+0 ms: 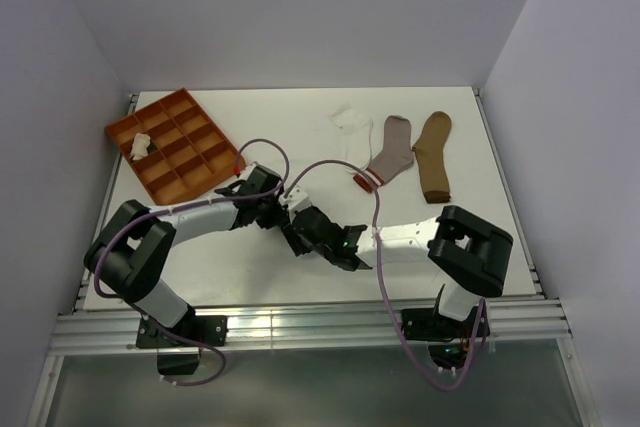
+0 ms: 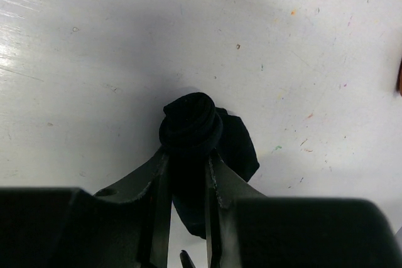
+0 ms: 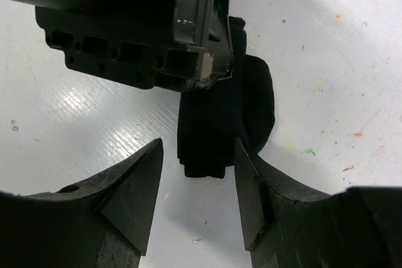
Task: Roll the socks
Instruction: Roll the sock at the center of the board.
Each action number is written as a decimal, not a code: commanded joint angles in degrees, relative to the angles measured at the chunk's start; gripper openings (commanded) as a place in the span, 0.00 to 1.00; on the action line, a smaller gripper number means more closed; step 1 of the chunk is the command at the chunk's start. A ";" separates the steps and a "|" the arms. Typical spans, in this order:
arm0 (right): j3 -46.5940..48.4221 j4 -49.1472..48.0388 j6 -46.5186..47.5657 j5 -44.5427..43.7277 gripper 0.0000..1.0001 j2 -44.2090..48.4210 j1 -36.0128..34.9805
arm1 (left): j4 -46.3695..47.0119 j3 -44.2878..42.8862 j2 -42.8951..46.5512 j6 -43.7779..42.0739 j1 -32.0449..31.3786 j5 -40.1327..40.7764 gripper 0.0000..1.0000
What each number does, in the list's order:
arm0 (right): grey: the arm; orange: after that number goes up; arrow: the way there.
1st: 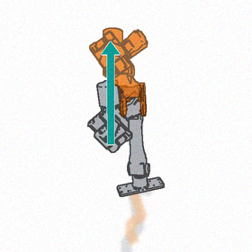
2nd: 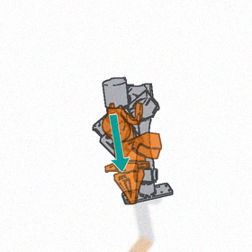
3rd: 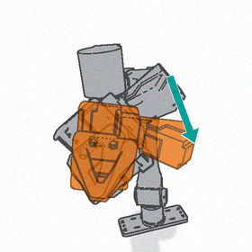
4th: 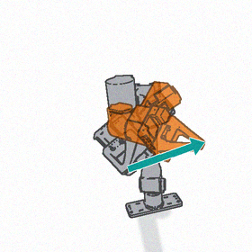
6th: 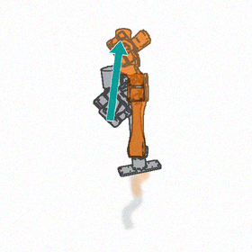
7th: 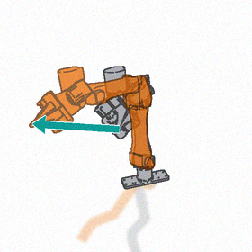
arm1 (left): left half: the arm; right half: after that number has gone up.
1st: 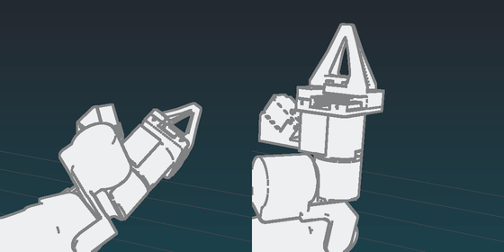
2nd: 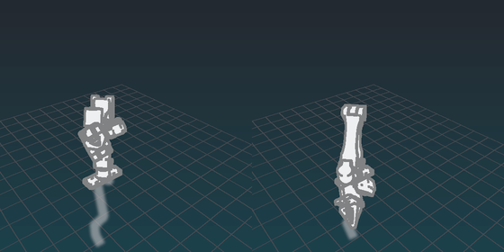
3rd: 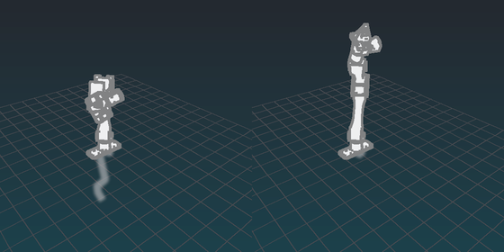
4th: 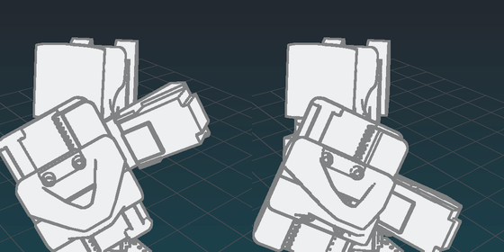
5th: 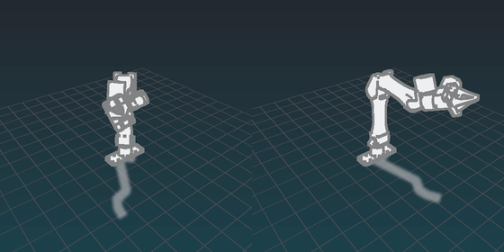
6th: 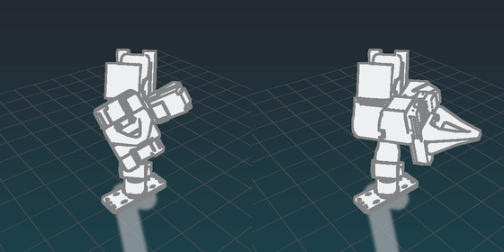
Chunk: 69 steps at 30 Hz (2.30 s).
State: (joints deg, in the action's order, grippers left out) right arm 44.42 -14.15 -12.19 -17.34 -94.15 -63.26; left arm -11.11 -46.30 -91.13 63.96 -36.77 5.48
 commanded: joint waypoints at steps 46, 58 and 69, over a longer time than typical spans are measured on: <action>5.58 11.51 -4.16 -0.50 0.27 -13.34 3.50 | -4.97 2.09 -2.12 -1.47 -1.11 -2.40 0.03; 1.28 8.88 -3.20 11.71 0.00 -8.77 9.91 | -4.00 3.50 0.16 1.60 -0.23 -1.43 0.43; 1.81 9.32 -3.02 19.18 0.00 -9.38 11.50 | -2.95 6.14 6.40 3.27 2.41 0.85 0.78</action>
State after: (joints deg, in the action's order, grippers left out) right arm 48.34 -12.71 -15.79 -0.16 -100.38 -52.80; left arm -10.15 -41.93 -86.19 67.13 -35.38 5.91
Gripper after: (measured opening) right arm 0.045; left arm 0.763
